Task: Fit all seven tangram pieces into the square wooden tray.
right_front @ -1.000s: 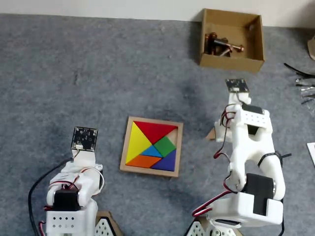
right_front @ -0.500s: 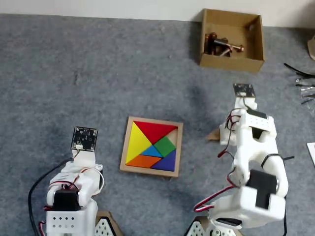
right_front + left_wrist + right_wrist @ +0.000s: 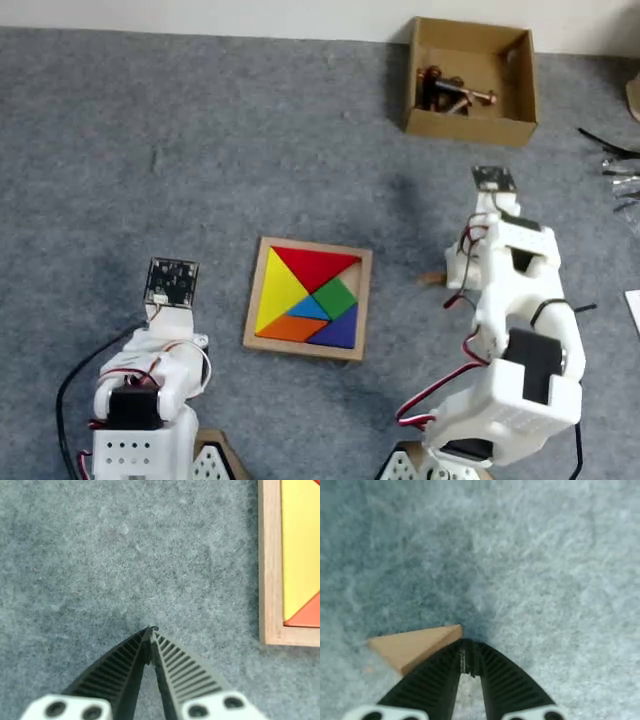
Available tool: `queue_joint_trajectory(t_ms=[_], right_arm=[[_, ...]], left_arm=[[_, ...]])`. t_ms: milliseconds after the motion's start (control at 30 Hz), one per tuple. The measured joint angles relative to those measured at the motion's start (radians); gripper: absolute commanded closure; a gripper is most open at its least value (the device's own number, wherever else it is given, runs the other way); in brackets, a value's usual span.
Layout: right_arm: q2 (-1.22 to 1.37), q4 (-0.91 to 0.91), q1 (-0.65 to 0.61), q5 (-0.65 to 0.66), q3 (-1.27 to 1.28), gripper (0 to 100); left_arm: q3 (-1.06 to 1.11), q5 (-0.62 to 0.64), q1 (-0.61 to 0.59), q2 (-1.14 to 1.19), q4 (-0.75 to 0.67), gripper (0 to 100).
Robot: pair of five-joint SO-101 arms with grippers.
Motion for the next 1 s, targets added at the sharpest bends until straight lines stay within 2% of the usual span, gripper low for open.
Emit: queue_joint_trajectory(t_ms=[600,833,1000], right_arm=[[0.037,-0.003,-0.275,0.0,-0.18,98.8],[0.037,-0.003,-0.338,-0.005,-0.21,98.8],[0.037,0.086,-0.338,-0.086,-0.278,98.8]], left_arm=[[0.0,0.0,0.0,0.0,0.0,99],[0.0,0.0,0.0,0.0,0.0,99],[0.0,0.0,0.0,0.0,0.0,99]])
